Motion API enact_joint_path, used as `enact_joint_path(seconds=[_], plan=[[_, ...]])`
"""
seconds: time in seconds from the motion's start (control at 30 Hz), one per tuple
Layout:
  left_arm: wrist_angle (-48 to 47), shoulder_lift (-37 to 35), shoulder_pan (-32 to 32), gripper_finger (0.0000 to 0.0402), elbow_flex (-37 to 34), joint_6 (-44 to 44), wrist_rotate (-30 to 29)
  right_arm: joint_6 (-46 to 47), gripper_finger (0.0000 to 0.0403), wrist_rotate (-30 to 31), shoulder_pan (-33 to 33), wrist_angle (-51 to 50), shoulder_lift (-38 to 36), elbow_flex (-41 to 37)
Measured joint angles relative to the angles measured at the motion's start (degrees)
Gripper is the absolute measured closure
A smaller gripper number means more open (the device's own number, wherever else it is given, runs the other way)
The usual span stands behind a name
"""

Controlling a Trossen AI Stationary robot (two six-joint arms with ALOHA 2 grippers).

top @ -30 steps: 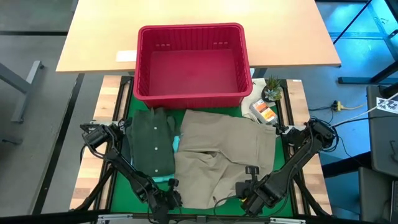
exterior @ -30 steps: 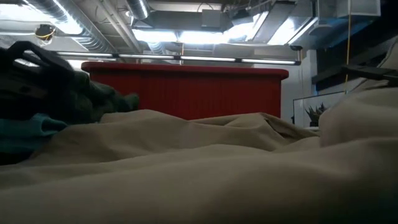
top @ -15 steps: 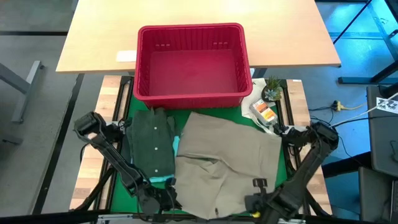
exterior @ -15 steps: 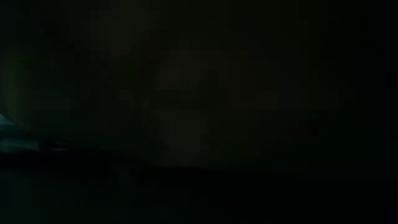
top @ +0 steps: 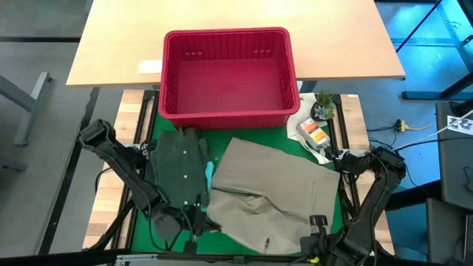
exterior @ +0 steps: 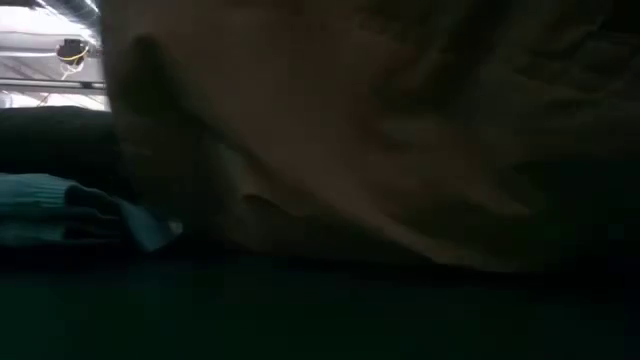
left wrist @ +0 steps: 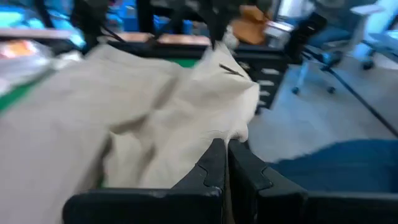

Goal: Fold Laundry from Bin
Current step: Fold the brown shorts from the red laundry bin

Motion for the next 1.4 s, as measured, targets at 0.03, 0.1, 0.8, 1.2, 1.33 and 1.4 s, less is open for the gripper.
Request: enact_joint_path(seconds=[0.03, 0.1, 0.8, 1.2, 1.33, 1.4], plan=[[-0.1, -0.4, 0.7, 0.0401, 0.0, 0.8, -0.5, 0.0, 0.0382, 0.1, 0.0, -1.3, -0.2, 0.0], [-0.3, -1.3, 2.2, 0.0401, 0.0, 2.7, -0.7, 0.5, 0.0382, 0.7, 0.0, -3.7, -0.8, 0.0], [-13.6, -4.4, 23.2, 0.0401, 0.0, 9.3, 0.6, 11.3, 0.0382, 11.5, -3.3, -24.0, -9.1, -3.3], [-20.5, -4.4, 32.5, 0.0401, 0.0, 10.8, 2.4, 8.5, 0.0382, 13.9, -6.7, -24.4, -20.7, -14.9], [-21.9, -4.3, 35.7, 0.0401, 0.1, 10.8, 2.3, 8.6, 0.0382, 17.2, -8.1, -24.3, -25.9, -18.1], [-22.0, -4.1, 37.2, 0.0401, 0.1, 10.8, 2.3, 8.6, 0.0382, 19.3, -9.5, -24.3, -27.8, -20.4]])
